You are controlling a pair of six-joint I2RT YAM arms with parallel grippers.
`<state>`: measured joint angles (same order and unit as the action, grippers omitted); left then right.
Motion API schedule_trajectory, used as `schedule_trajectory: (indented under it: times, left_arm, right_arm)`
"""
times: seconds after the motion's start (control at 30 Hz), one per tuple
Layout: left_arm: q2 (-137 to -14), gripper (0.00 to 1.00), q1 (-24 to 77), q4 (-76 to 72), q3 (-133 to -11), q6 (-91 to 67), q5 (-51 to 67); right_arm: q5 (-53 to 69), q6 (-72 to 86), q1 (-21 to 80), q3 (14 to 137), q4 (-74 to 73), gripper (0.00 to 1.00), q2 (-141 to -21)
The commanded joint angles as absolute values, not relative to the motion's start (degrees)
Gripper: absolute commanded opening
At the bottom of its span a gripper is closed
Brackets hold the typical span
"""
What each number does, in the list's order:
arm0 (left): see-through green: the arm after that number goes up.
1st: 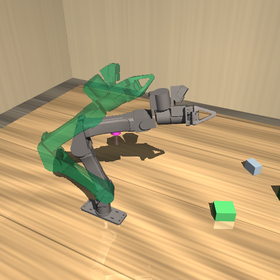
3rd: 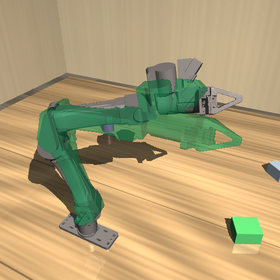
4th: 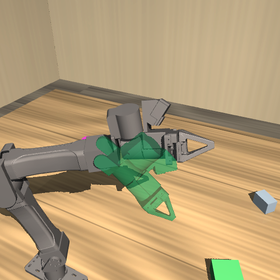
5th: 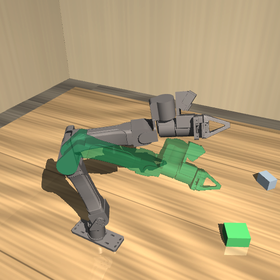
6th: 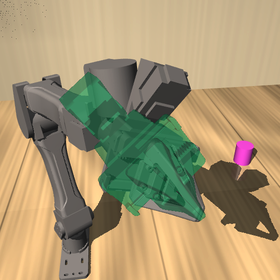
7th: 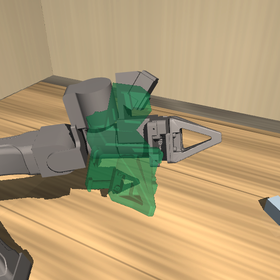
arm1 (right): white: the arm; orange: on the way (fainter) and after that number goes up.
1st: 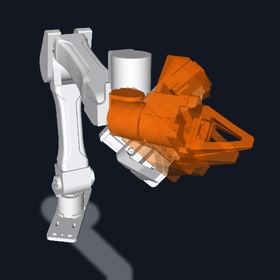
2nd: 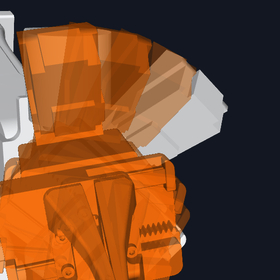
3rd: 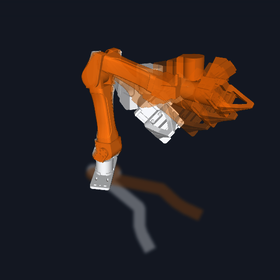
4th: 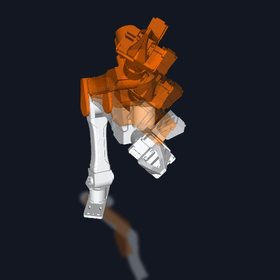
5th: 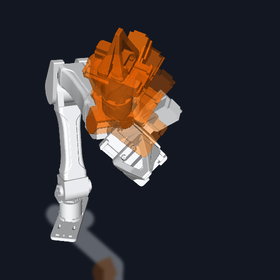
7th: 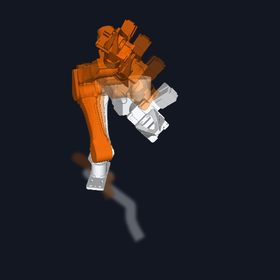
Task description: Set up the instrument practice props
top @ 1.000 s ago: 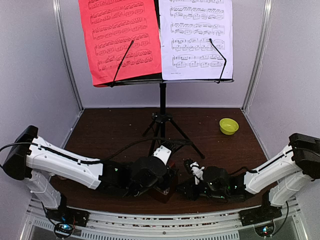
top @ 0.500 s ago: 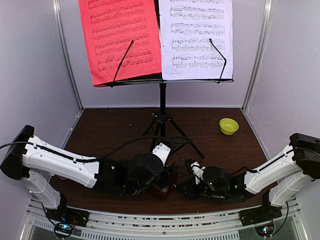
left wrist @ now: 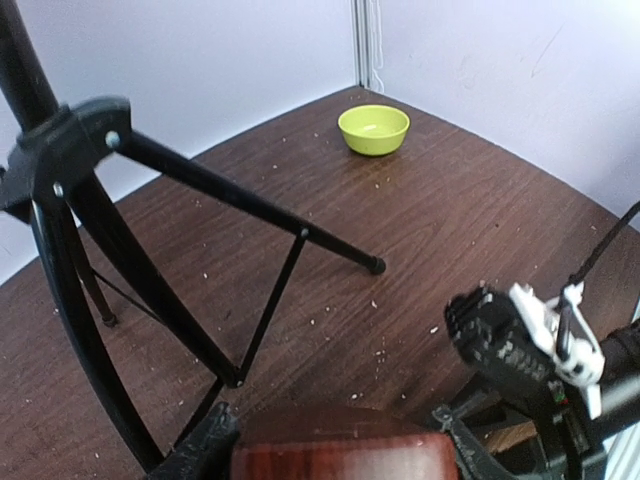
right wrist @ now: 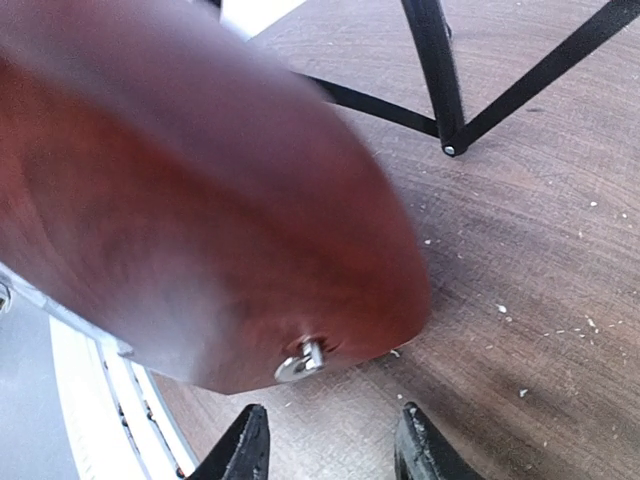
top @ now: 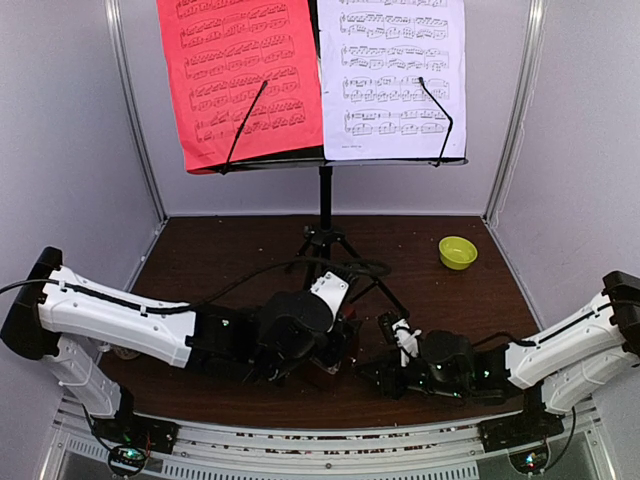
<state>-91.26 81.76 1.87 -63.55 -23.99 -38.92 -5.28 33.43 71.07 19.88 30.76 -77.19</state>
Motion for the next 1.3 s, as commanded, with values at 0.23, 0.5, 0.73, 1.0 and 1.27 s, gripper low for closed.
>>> schedule_trajectory:
  times: [0.23,0.5,0.73,1.0,1.27]
  left_arm:
    - [-91.31,0.15,83.06,9.46,-76.56,-17.85,-46.52]
    - [-93.97,0.15,84.19,14.84,-82.95,-14.50,-48.62]
    - [-93.88,0.15,84.29,14.88,-83.58,-14.55,-46.74]
    - [-93.96,0.15,84.33,14.76,-83.75,-14.68,-45.80]
    - [-93.86,0.15,84.36,14.51,-83.85,-14.71,-45.14]
  right_arm:
    - [-10.23,32.79,71.95,18.70,37.69,0.49,-77.53]
    - [-10.42,31.50,72.03,17.30,42.28,0.48,-77.44]
    - [-11.16,28.92,72.15,18.23,43.53,0.45,-77.44]
    - [-9.43,28.04,72.11,19.92,43.21,0.43,-78.02]
    - [-9.57,28.12,72.25,21.42,42.21,0.43,-78.15]
